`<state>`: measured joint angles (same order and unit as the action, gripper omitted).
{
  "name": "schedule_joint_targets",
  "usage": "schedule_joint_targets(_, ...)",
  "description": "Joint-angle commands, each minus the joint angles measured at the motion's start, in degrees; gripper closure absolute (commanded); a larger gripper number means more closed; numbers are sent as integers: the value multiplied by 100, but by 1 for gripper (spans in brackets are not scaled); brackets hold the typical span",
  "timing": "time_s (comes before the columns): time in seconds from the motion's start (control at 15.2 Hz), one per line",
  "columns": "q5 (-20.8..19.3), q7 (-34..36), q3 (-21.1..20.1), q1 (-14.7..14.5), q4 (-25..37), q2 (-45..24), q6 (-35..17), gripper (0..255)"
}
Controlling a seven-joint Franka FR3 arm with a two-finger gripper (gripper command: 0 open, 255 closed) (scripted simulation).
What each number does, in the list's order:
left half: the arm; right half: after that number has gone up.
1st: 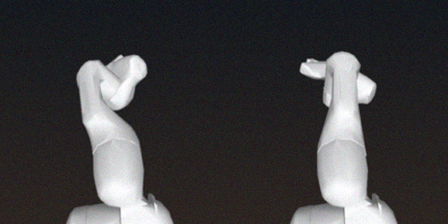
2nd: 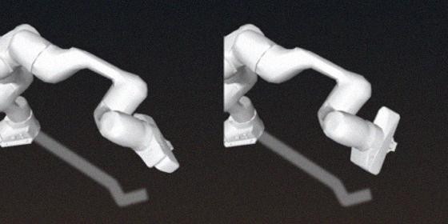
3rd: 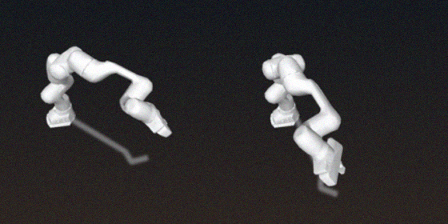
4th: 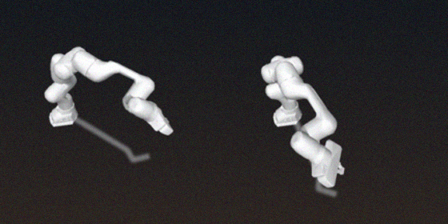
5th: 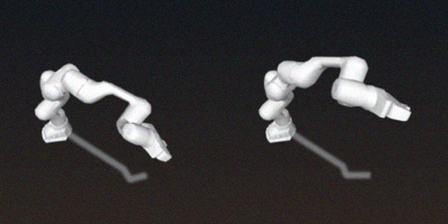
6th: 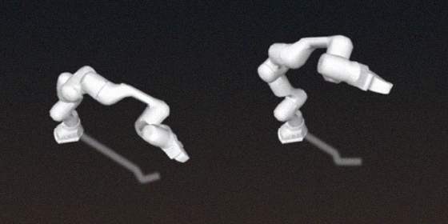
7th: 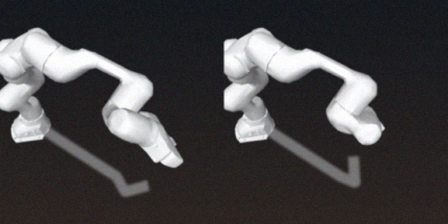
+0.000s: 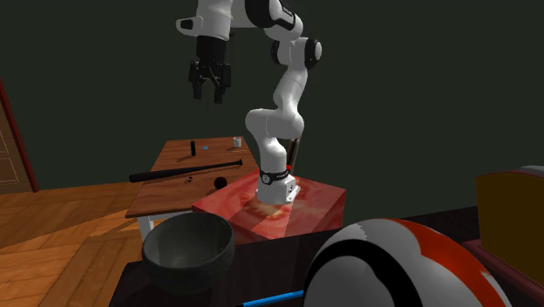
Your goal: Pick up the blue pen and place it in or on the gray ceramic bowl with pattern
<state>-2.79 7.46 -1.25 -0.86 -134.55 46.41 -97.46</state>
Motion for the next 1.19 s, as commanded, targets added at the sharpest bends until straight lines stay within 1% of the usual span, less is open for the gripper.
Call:
schedule_joint_targets(0.0, 0, 0, 0, 0, 0, 0, 0, 0)
schedule_joint_targets(0.26, 288, 816, -515, -28, -211, -242, -392, 0)
schedule_joint_targets(0.53, 538, 1624, -1039, -35, -274, -644, -811, 0)
schedule_joint_targets(0.86, 732, 2644, -1694, 13, -139, -1356, -1345, 0)
schedule_joint_targets(1.12, 730, 3490, -2212, 112, 135, -2074, -1748, 0)
